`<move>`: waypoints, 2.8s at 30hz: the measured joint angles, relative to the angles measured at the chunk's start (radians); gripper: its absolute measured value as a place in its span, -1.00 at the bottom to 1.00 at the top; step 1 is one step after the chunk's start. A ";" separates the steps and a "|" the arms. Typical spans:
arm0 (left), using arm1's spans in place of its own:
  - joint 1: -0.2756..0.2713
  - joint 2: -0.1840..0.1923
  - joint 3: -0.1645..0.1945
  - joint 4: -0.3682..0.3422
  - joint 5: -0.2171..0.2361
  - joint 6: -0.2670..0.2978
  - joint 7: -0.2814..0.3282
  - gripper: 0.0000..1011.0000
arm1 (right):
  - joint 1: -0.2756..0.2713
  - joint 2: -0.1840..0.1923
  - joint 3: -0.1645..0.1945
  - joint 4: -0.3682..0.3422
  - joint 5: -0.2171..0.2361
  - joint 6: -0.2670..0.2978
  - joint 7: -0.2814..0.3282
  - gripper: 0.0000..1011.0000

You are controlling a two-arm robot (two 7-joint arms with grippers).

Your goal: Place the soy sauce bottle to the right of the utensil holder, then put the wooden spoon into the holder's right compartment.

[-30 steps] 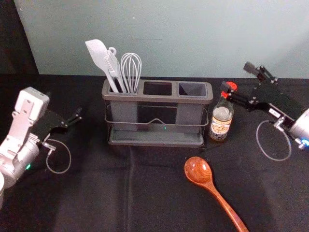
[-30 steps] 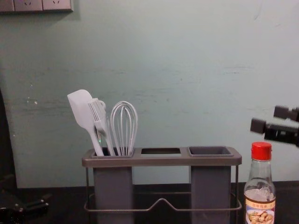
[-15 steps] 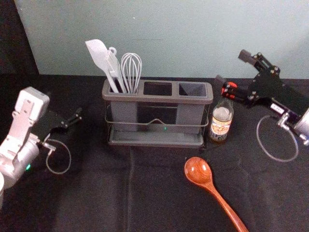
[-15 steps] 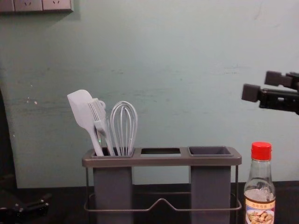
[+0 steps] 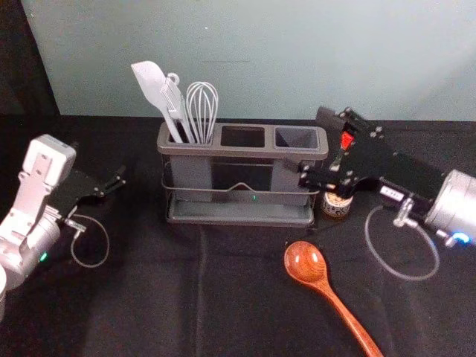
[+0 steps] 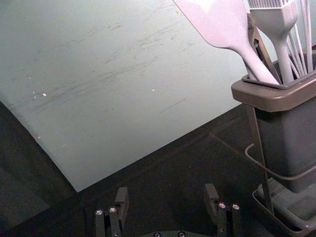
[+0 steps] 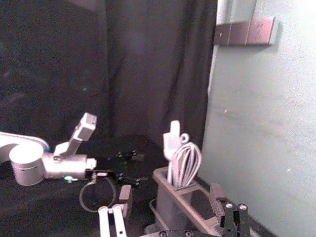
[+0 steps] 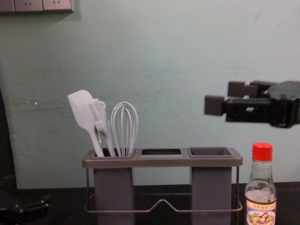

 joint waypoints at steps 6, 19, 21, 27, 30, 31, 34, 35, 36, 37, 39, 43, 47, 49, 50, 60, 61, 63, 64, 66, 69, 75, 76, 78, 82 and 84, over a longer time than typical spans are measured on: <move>0.000 0.000 0.000 0.000 0.000 0.000 0.000 0.99 | -0.001 0.004 -0.041 -0.025 0.020 0.090 -0.038 0.99; 0.000 0.000 0.000 0.000 0.000 0.000 0.000 0.99 | 0.021 0.008 -0.119 -0.052 0.087 0.418 -0.185 0.99; 0.000 0.000 0.000 0.000 0.000 0.000 0.000 0.99 | 0.026 -0.002 -0.127 -0.047 0.106 0.482 -0.223 0.99; 0.000 0.000 0.000 0.000 0.000 0.000 0.000 0.99 | 0.031 -0.033 -0.139 -0.014 0.150 0.600 -0.311 0.99; 0.000 0.000 0.000 0.000 0.000 0.000 0.000 0.99 | 0.032 -0.041 -0.146 0.001 0.159 0.631 -0.343 0.99; 0.000 0.000 0.000 0.000 0.000 0.000 0.000 0.99 | 0.032 -0.043 -0.152 0.006 0.160 0.640 -0.354 0.99; 0.000 0.000 0.000 0.000 0.000 0.000 0.000 0.99 | 0.032 -0.042 -0.166 0.013 0.158 0.657 -0.375 0.99; 0.000 0.000 0.000 0.000 0.000 0.000 0.000 0.99 | 0.032 -0.041 -0.169 0.015 0.157 0.659 -0.379 0.99; 0.000 0.000 0.000 0.000 0.000 0.000 0.000 0.99 | 0.032 -0.040 -0.172 0.016 0.156 0.662 -0.381 0.99; 0.000 0.000 0.000 0.000 0.000 0.000 0.000 0.99 | 0.032 -0.037 -0.177 0.019 0.150 0.666 -0.387 0.99; 0.000 0.000 0.000 0.000 0.000 0.000 0.000 0.99 | 0.032 -0.035 -0.181 0.021 0.143 0.670 -0.393 0.99; 0.000 0.000 0.000 0.000 0.000 0.000 0.000 0.99 | 0.029 -0.031 -0.187 0.026 0.122 0.679 -0.406 0.99; 0.000 0.000 0.000 0.000 0.000 0.000 0.000 0.99 | 0.024 -0.033 -0.190 0.036 0.096 0.685 -0.416 0.99; 0.000 0.000 0.000 0.000 0.000 0.000 0.000 0.99 | 0.023 -0.034 -0.190 0.039 0.088 0.687 -0.417 0.99; 0.000 0.000 0.000 0.000 0.000 0.000 0.000 0.99 | 0.023 -0.035 -0.192 0.041 0.079 0.689 -0.420 0.99; 0.000 0.000 0.000 0.000 0.000 0.000 0.000 0.99 | 0.023 -0.038 -0.192 0.041 0.032 0.699 -0.428 0.99; 0.000 0.000 0.000 0.000 0.000 0.000 0.000 0.99 | 0.024 -0.040 -0.192 0.043 0.027 0.700 -0.425 0.99; 0.000 0.000 0.000 0.000 0.000 0.000 0.000 0.99 | 0.027 -0.042 -0.194 0.048 0.018 0.701 -0.418 0.99; 0.000 0.000 0.000 0.000 0.000 0.000 0.000 0.99 | 0.028 -0.043 -0.195 0.050 0.015 0.702 -0.416 0.99; 0.000 0.000 0.000 0.000 0.000 0.000 0.000 0.99 | 0.032 -0.045 -0.198 0.056 0.008 0.702 -0.412 0.99; 0.000 0.000 0.000 0.000 0.000 0.000 0.000 0.99 | 0.042 -0.050 -0.204 0.069 -0.009 0.704 -0.403 0.99; 0.000 0.000 0.000 0.000 0.000 0.000 0.000 0.99 | 0.058 -0.061 -0.216 0.087 -0.039 0.709 -0.391 0.99; 0.000 0.000 0.000 0.000 0.000 0.000 0.000 0.99 | 0.060 -0.062 -0.217 0.088 -0.043 0.709 -0.390 0.99; 0.000 0.000 0.000 0.000 0.000 0.000 0.000 0.99 | 0.067 -0.068 -0.220 0.096 -0.055 0.711 -0.383 0.99; 0.000 0.000 0.000 0.000 0.000 0.000 0.000 0.99 | 0.074 -0.073 -0.224 0.104 -0.069 0.712 -0.377 0.99; 0.000 0.000 0.000 0.000 0.000 0.000 0.000 0.99 | 0.079 -0.077 -0.226 0.111 -0.079 0.712 -0.373 0.99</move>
